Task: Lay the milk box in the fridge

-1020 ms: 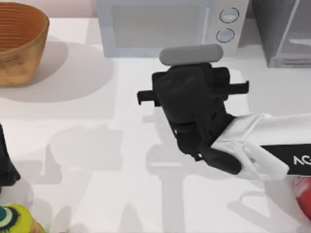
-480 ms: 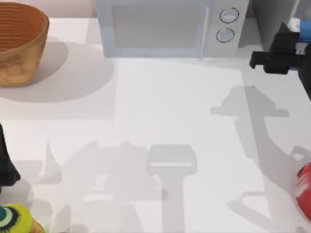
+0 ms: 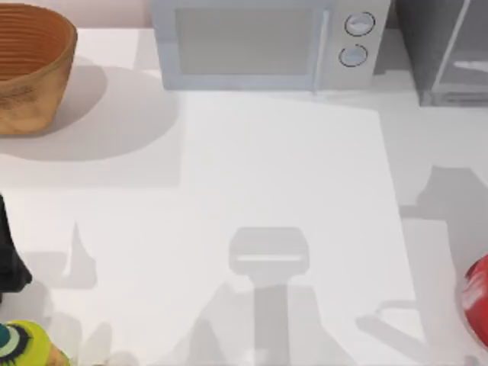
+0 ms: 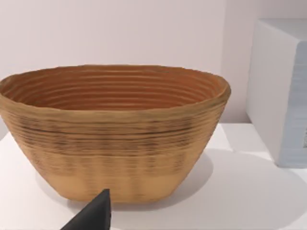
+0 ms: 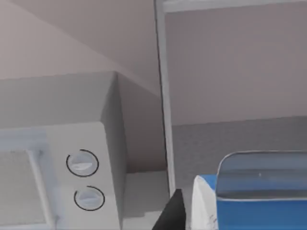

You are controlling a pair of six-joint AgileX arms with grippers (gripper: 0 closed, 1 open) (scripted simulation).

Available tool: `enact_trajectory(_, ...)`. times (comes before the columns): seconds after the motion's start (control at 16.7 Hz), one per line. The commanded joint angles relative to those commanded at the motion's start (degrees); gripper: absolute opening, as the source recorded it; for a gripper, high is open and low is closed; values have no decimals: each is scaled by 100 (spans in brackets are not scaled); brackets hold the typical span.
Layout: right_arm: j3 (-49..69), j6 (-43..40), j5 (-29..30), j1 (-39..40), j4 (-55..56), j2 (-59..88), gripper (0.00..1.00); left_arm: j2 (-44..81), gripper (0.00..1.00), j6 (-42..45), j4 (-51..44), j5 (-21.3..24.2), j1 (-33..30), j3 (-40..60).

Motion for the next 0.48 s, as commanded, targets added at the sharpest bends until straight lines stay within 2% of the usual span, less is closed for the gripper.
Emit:
enact_trajectory(0.24, -1022, -107, -880, -837, -286, -2103, 0, 0, 100, 0, 0, 0, 0, 0)
enact_trajectory(0.48, -2066, -359, -1724, -1601, -795, -3340, 0, 0, 100, 0, 0, 0, 0, 0)
